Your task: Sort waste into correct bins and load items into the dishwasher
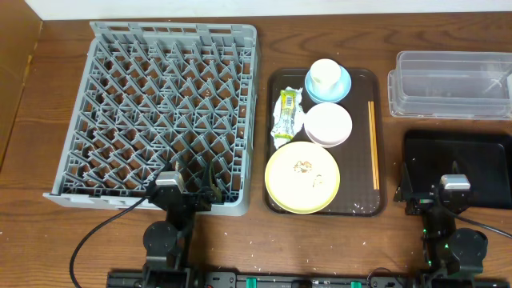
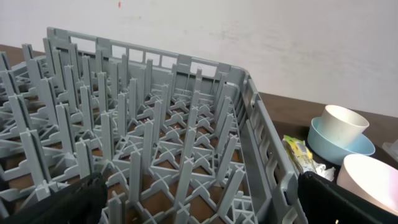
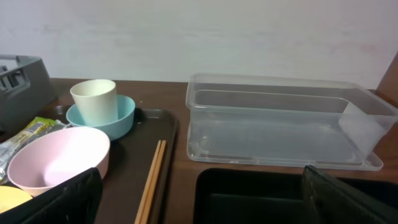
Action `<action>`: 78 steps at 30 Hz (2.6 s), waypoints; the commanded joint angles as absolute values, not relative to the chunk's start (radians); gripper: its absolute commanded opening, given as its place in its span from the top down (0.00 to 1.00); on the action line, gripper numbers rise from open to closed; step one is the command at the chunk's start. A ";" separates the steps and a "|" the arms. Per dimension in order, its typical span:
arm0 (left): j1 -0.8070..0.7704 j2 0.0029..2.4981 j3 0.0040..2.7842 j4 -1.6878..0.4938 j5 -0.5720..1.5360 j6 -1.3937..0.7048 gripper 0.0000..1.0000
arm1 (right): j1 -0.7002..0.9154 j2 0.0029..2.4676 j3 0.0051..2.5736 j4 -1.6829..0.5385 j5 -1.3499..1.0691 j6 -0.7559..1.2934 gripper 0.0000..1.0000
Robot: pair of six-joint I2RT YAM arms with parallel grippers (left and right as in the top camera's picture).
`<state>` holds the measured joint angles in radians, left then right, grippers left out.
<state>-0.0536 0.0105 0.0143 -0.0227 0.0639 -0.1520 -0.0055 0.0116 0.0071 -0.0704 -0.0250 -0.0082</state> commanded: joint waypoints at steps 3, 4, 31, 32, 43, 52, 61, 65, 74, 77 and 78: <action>-0.057 0.004 0.004 -0.067 0.060 -0.134 0.01 | -0.015 0.006 0.006 -0.075 -0.016 0.003 0.01; -0.057 0.004 0.004 -0.067 0.060 -0.134 0.01 | -0.015 0.006 0.006 -0.075 -0.016 0.003 0.01; -0.057 0.004 0.005 -0.004 0.645 -0.873 0.02 | -0.015 0.006 0.006 -0.075 -0.016 0.003 0.01; -0.057 0.004 0.005 0.033 0.650 -0.890 0.02 | -0.015 0.006 0.006 -0.075 -0.016 0.003 0.01; -0.056 0.033 0.098 0.343 0.733 -0.794 0.02 | -0.015 0.006 0.006 -0.075 -0.015 0.003 0.01; -0.056 0.363 0.510 -0.046 0.734 -0.411 0.01 | -0.015 0.006 0.006 -0.075 -0.016 0.003 0.01; -0.145 0.894 1.115 -0.796 0.706 0.009 0.01 | -0.015 0.006 0.006 -0.075 -0.016 0.003 0.01; -0.307 1.091 1.287 -1.052 0.381 0.034 0.01 | -0.015 0.006 0.006 -0.075 -0.016 0.002 0.01; -0.643 1.353 1.343 -1.062 0.059 0.033 0.01 | -0.015 0.006 0.006 -0.075 -0.016 0.003 0.01; -0.680 1.377 1.343 -1.014 0.040 0.033 0.02 | -0.015 0.006 0.006 -0.075 -0.016 0.003 0.01; -0.682 1.377 1.343 -0.995 0.040 0.032 0.02 | -0.015 0.006 0.006 -0.075 -0.016 0.003 0.01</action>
<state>-0.6647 1.3792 1.3220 -1.0199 0.1230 0.0128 -0.0055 0.0120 0.0071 -0.0704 -0.0238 -0.0078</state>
